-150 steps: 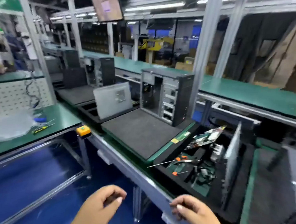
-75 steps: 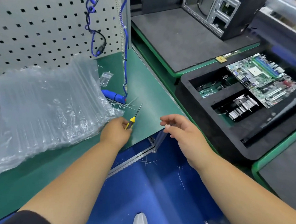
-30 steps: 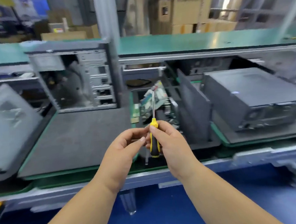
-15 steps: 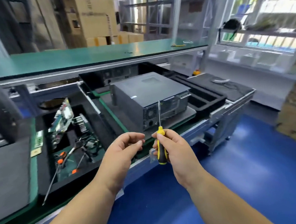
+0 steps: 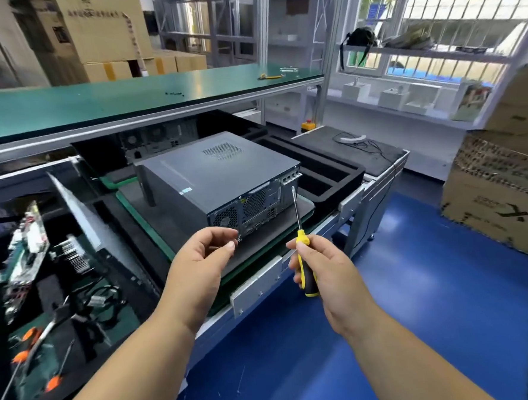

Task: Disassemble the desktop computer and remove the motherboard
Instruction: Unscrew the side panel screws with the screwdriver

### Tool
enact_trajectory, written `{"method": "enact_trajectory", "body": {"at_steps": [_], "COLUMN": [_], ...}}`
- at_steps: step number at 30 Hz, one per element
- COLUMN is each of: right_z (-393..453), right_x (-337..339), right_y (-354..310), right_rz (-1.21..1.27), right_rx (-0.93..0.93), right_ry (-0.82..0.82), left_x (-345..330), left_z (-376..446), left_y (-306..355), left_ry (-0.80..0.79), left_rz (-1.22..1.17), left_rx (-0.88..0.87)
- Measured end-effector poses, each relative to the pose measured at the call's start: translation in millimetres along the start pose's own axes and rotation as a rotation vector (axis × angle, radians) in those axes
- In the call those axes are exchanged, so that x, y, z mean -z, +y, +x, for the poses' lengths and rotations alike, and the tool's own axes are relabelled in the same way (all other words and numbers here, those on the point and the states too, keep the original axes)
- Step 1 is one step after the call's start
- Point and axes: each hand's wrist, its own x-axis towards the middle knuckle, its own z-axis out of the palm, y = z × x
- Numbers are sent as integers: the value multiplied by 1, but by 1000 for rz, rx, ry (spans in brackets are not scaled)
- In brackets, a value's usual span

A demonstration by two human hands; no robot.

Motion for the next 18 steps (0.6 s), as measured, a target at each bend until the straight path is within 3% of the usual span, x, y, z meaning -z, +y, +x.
{"method": "enact_trajectory", "body": {"at_steps": [12,18], "right_z": [157,208], "right_x": [-17,-12], "right_y": [-18,-11], "right_rz": [-34,-31], "right_rx": [46,27], "right_ry": [12,-8], "left_x": [-3,-3], "left_z": [149,185], "left_y": [-1,-14], "left_ry": [53,91], "left_rz": [138,333], "left_rx": [-70,-84]}}
